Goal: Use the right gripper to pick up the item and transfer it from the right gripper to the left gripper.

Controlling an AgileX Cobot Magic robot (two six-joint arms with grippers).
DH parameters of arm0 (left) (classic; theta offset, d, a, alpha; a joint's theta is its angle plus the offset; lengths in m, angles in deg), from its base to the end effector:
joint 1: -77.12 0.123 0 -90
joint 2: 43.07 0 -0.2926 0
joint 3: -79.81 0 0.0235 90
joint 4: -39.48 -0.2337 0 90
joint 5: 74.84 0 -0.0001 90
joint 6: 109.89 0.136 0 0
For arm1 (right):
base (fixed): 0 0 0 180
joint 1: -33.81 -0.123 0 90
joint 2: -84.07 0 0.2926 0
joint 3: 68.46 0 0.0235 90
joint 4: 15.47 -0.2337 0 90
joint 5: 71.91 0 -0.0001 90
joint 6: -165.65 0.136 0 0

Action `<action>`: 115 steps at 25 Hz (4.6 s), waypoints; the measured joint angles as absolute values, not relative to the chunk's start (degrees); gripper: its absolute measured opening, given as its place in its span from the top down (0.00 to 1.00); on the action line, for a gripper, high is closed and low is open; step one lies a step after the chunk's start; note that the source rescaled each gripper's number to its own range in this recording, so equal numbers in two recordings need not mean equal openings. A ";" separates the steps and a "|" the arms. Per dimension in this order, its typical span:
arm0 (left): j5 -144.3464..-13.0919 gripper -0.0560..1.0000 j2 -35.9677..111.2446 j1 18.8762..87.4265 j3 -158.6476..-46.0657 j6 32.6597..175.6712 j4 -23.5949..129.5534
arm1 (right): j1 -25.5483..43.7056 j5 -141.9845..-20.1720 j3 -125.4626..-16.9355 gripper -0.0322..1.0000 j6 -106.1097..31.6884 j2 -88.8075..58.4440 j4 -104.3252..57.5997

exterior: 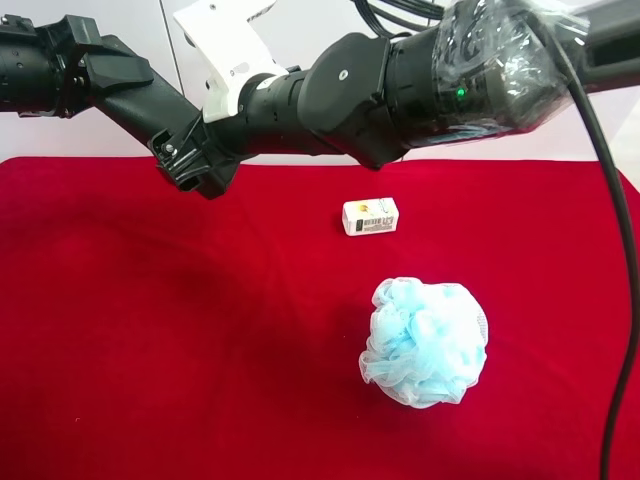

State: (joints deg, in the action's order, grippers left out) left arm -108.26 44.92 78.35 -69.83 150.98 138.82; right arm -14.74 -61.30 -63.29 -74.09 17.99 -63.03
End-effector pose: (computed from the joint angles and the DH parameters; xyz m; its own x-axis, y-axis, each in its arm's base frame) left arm 0.3137 -0.0673 0.2820 -0.5230 -0.3022 -0.7970 0.3237 0.7945 -0.5137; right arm 0.3178 0.3321 0.2471 -0.0961 -0.4372 -0.8942 -0.6972 0.6708 -0.2530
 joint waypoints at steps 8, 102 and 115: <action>-108.14 0.94 44.92 78.35 -69.83 150.93 138.86 | -14.74 -61.41 -63.29 0.01 -75.34 17.99 -68.61; -109.11 0.95 70.77 65.80 -86.52 91.14 71.97 | 0.25 -132.83 -18.76 0.01 -8.62 -75.79 -14.70; -108.13 0.24 70.77 65.80 -86.52 91.14 71.45 | 0.25 -132.83 -18.76 0.01 -8.62 -75.79 -14.70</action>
